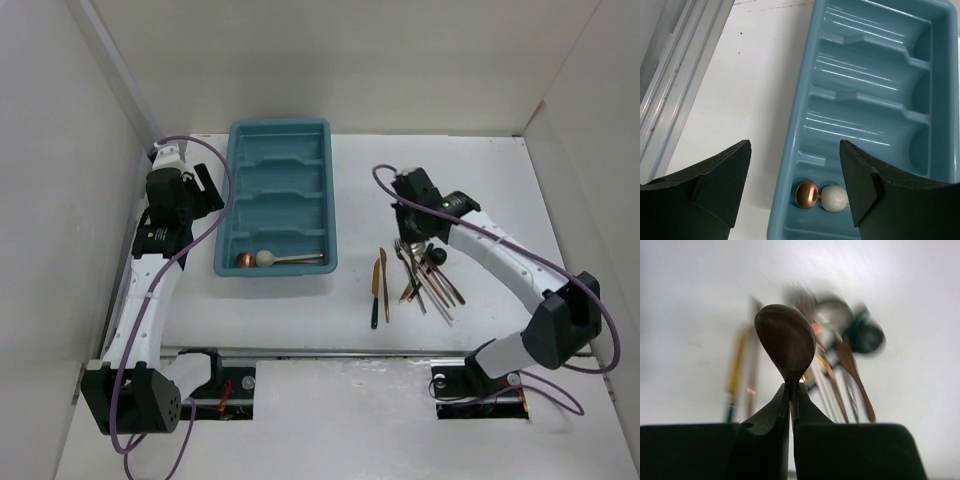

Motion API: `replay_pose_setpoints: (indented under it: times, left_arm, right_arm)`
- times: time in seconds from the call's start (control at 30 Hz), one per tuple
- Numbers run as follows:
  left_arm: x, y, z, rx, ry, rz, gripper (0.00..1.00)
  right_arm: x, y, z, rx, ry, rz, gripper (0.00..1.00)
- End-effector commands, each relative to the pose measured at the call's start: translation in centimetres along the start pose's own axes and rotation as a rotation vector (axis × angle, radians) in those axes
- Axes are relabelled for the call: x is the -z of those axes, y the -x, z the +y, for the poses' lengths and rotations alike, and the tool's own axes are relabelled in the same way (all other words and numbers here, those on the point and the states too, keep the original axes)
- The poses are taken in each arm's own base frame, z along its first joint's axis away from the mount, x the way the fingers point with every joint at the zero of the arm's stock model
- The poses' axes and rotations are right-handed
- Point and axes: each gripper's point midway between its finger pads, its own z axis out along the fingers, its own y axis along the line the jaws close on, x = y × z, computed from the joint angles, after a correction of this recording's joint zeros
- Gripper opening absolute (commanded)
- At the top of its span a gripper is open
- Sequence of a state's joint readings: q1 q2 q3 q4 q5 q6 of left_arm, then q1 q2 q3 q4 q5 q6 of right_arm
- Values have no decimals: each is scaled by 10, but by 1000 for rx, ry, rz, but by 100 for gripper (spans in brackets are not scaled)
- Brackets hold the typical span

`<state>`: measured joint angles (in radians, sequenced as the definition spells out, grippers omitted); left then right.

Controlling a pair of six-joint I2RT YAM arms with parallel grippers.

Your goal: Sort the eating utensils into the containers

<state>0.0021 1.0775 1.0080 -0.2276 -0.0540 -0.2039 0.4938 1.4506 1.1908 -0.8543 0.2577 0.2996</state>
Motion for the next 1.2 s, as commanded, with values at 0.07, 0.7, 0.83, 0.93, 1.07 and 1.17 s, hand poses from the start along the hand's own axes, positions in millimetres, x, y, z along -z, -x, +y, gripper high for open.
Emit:
replay_pose_setpoints:
  times: [0.07,0.7,0.83,0.93,1.07,1.17]
  left_arm:
    - [8,13,-1,12,-6,-52,69]
    - [29,33,33,73,183,-113,69]
    - [26,34,34,76,181,-112,69]
    - [25,33,30,75,159,-106,69]
    - [23,30,27,84,140,-101,69]
    - [21,21,27,81,137,-80,69]
  right_arm:
    - [52,95,60,220,9,-249,0]
    - [19,89,339,923,520,-486,55]
    - [69,119,310,783,486,-571,69]
    - [99,146,256,538,508,-583,64]
    - [39,109,146,307,396,-321,16]
    - [-8,44,59,161,232,-73,6]
